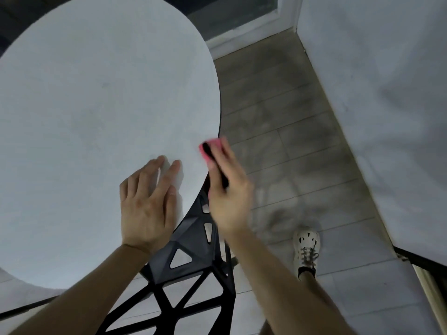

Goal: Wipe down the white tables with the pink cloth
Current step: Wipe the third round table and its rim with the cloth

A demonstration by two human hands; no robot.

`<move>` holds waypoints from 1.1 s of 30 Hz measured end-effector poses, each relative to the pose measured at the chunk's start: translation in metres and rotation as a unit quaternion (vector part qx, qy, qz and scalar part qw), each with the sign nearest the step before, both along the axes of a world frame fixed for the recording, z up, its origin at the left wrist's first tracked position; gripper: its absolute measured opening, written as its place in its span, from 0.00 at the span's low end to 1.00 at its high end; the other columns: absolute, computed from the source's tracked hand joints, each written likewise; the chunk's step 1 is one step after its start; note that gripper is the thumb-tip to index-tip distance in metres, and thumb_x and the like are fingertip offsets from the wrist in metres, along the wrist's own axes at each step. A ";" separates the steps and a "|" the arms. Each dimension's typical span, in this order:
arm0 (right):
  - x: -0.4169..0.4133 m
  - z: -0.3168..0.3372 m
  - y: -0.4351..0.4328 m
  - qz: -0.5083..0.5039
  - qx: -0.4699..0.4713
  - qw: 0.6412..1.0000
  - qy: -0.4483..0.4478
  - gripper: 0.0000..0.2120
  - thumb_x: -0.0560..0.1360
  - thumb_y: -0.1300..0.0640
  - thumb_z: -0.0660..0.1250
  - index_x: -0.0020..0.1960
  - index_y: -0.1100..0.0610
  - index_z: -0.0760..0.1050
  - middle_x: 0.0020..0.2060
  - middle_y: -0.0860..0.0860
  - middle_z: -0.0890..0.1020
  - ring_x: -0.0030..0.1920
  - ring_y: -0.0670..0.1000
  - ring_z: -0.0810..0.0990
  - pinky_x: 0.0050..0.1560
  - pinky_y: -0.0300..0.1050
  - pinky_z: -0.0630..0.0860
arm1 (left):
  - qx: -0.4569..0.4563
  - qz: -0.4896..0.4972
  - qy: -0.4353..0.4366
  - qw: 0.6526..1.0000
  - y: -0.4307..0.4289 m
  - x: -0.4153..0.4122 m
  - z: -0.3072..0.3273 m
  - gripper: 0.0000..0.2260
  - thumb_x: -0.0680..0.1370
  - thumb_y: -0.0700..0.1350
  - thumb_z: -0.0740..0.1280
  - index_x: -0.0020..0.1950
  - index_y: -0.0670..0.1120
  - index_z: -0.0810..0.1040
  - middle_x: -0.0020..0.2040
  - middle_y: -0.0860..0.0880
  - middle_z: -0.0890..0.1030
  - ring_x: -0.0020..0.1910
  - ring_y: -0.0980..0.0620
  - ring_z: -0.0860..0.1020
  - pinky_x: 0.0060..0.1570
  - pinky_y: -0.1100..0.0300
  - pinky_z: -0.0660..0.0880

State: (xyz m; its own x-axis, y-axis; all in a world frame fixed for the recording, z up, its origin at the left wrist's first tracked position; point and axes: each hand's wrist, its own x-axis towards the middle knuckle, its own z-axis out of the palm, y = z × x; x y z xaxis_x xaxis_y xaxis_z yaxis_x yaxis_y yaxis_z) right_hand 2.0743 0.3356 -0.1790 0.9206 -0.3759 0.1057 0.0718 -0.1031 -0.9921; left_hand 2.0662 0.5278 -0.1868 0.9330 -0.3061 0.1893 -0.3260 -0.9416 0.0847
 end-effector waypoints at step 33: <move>0.289 0.004 -0.063 0.210 0.119 0.968 0.064 0.14 0.84 0.61 0.72 0.69 0.59 0.84 0.70 0.52 0.83 0.73 0.44 0.79 0.73 0.33 0.71 | -0.028 0.270 0.015 0.962 -0.088 0.317 0.009 0.26 0.87 0.54 0.54 0.84 0.45 0.67 0.82 0.45 0.71 0.81 0.43 0.68 0.83 0.44 0.60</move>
State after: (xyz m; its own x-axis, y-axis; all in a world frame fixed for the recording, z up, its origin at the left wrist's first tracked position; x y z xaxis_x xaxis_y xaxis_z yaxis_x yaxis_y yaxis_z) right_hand 2.3629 0.2723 -0.1748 0.9974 0.0347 -0.0629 -0.0672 0.1403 -0.9878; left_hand 2.3830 0.4393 -0.1777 0.9585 0.2339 0.1628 0.2118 -0.9669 0.1420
